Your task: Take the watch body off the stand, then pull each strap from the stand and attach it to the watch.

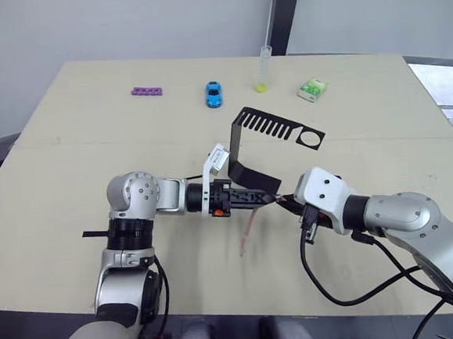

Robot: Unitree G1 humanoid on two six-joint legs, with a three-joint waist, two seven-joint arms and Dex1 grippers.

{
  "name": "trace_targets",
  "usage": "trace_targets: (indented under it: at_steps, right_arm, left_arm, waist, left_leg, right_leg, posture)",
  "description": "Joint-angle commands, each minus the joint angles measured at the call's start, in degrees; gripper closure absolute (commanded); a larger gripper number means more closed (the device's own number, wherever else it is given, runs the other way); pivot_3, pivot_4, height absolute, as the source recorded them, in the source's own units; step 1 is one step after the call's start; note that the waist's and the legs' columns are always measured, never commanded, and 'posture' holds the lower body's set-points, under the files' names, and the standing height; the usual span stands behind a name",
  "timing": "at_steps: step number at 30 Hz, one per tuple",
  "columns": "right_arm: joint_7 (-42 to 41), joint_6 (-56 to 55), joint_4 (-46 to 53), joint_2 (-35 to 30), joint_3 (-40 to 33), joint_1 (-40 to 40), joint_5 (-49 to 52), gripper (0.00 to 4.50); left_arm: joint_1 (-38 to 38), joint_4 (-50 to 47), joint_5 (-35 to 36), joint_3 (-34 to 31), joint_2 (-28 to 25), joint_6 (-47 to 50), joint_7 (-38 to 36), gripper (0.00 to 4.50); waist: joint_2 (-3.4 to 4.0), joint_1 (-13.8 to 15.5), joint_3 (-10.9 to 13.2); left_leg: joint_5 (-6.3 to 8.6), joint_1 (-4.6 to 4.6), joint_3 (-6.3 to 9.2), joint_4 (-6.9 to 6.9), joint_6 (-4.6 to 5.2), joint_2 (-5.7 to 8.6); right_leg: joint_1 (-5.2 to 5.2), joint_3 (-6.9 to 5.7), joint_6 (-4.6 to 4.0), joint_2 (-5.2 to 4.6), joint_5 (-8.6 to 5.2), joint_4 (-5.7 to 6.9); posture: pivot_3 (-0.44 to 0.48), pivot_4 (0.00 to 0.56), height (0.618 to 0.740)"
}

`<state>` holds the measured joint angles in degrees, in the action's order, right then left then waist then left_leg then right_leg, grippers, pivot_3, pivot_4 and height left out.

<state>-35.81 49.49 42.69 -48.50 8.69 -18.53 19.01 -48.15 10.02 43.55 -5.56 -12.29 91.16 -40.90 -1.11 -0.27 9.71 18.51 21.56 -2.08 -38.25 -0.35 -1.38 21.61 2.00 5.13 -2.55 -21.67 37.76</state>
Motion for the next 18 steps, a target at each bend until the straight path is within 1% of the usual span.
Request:
trace_targets:
  at_steps: [1, 7, 9, 11, 13, 14, 16, 17, 18]
  right_arm:
    - [0.0, -1.2, 1.7, 0.3, -1.4, 0.0, -0.4, 4.46]
    - [-0.2, -2.0, 1.7, 0.1, -1.6, -0.1, -0.7, 4.46]
    - [-1.9, -2.2, 2.5, -0.5, -3.3, 0.4, 0.9, 3.87]
    - [-4.5, -3.0, 3.8, -1.5, -7.0, 1.9, 3.8, 3.04]
    - [-6.7, -3.5, 4.5, -1.7, -10.9, 3.4, 7.1, 2.09]
    - [-10.3, -3.9, 5.2, -2.4, -15.5, 5.9, 11.4, 1.52]
    - [-17.4, -2.9, 5.7, -3.4, -26.4, 11.1, 21.6, 0.53]
    - [-19.2, -2.5, 5.5, -3.7, -30.3, 12.9, 25.2, 0.05]
    - [-19.7, -2.1, 4.9, -4.0, -33.0, 14.0, 27.4, 0.05]
  left_arm:
    - [-0.8, -0.2, 1.1, -1.0, 0.2, -0.1, 0.3, 2.92]
    - [-0.1, -1.4, 1.0, 0.0, -0.6, -1.3, -0.3, 2.92]
    - [0.6, -3.7, 1.0, 2.2, -2.3, -3.7, -2.2, 2.92]
    - [1.7, -7.6, 0.2, 6.7, -5.6, -8.3, -5.7, 2.92]
    - [2.8, -10.8, -0.8, 10.7, -8.8, -13.1, -9.0, 2.92]
    - [3.1, -12.3, -1.1, 11.9, -10.5, -15.3, -10.8, 2.92]
    - [3.7, -15.8, -3.2, 14.6, -14.5, -22.3, -14.9, 2.92]
    - [4.4, -17.5, -4.8, 16.2, -16.4, -26.4, -17.1, 2.92]
    - [5.4, -19.2, -7.3, 18.2, -18.4, -32.0, -19.5, 2.92]
  waist:
    - [0.00, 0.0, 0.0]
    - [0.00, 0.0, 0.0]
    - [0.00, 0.0, 0.0]
    - [0.00, 0.0, 0.0]
    - [0.00, 0.0, 0.0]
    - [0.00, 0.0, 0.0]
    - [-0.01, 0.3, 0.0]
    - [-0.01, 0.3, 0.0]
    - [-0.01, 0.2, 0.0]
  left_leg:
    - [0.00, 0.00, 0.00, 0.00, 0.00, 0.00]
    - [0.00, 0.00, 0.00, 0.00, 0.00, 0.00]
    - [0.00, 0.00, 0.00, 0.00, 0.00, 0.00]
    - [0.00, 0.00, 0.00, 0.03, -0.02, 0.00]
    - [0.00, 0.00, 0.00, 0.08, -0.04, 0.00]
    - [0.01, 0.00, 0.00, 0.08, -0.05, 0.00]
    - [0.01, 0.01, 0.02, 0.09, -0.05, 0.01]
    - [0.01, 0.00, 0.04, 0.09, -0.04, 0.00]
    - [0.02, 0.01, 0.04, 0.10, -0.04, 0.01]
  right_leg:
    - [0.00, 0.00, 0.00, 0.00, 0.00, 0.00]
    - [0.00, 0.00, 0.00, 0.00, 0.00, 0.00]
    - [0.00, 0.00, 0.00, 0.00, 0.00, 0.00]
    - [0.00, 0.00, 0.00, 0.00, 0.00, -0.02]
    - [0.01, 0.00, 0.00, 0.01, 0.00, -0.04]
    - [0.00, 0.00, 0.00, 0.01, 0.00, -0.06]
    - [-0.06, -0.04, 0.00, 0.00, 0.00, -0.14]
    - [-0.10, -0.06, 0.00, 0.00, 0.00, -0.14]
    - [-0.10, -0.06, 0.00, 0.00, 0.00, -0.19]
  posture:
    - [0.000, 0.150, 0.740]
    - [0.000, 0.150, 0.740]
    - [0.000, 0.150, 0.740]
    - [0.000, 0.150, 0.740]
    - [0.000, 0.150, 0.740]
    - [0.000, 0.150, 0.740]
    - [0.000, 0.150, 0.740]
    - [0.000, 0.150, 0.740]
    - [0.000, 0.150, 0.740]
